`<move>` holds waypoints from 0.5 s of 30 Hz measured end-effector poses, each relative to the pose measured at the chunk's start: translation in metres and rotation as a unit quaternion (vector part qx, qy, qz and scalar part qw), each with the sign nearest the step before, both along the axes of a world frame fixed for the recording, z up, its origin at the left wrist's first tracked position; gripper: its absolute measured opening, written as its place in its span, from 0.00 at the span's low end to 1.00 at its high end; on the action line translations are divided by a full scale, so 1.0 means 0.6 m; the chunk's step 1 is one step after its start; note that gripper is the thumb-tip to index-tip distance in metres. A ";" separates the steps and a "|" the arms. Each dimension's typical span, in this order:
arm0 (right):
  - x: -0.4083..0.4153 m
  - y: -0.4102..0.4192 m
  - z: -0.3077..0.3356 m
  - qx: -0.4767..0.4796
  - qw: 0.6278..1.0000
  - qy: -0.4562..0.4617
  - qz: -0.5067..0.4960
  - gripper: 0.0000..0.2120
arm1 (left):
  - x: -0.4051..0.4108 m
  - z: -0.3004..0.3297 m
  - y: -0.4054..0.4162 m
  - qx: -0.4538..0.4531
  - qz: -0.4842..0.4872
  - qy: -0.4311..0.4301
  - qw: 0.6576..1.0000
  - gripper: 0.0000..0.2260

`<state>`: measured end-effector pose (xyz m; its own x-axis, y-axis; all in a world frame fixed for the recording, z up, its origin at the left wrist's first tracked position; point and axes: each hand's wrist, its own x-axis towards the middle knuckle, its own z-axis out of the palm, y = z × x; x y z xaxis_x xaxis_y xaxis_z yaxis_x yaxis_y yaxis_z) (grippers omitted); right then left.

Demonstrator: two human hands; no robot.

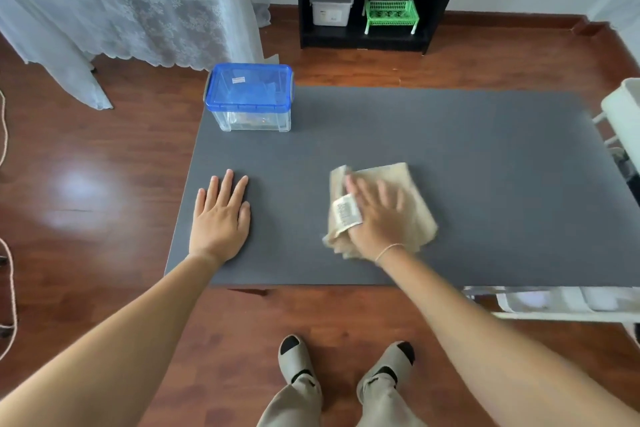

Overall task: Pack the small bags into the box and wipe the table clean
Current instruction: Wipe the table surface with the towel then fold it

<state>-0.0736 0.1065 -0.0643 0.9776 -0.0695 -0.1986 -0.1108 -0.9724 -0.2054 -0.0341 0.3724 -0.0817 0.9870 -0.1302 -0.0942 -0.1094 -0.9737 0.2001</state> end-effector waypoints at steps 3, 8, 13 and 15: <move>-0.079 0.118 0.006 0.014 0.965 -0.051 0.257 0.26 | 0.003 0.001 0.005 -0.009 -0.007 0.007 1.000 0.22; -0.081 -0.086 -0.013 0.034 0.994 -0.098 0.039 0.21 | 0.003 0.002 0.005 -0.013 -0.005 0.004 1.000 0.21; -0.048 -0.255 -0.002 -0.040 0.950 0.028 -0.309 0.25 | 0.004 0.014 -0.019 -0.011 -0.015 -0.010 1.000 0.21; -0.032 -0.197 -0.005 -0.031 0.961 0.038 -0.272 0.26 | 0.005 0.020 -0.052 -0.027 -0.030 -0.010 0.999 0.21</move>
<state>-0.0926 -0.0116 -0.0671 0.7764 -0.5799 -0.2468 -0.6182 -0.7768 -0.1196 -0.0312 0.3411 -0.0694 0.9791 -0.1926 -0.0657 -0.1709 -0.9534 0.2486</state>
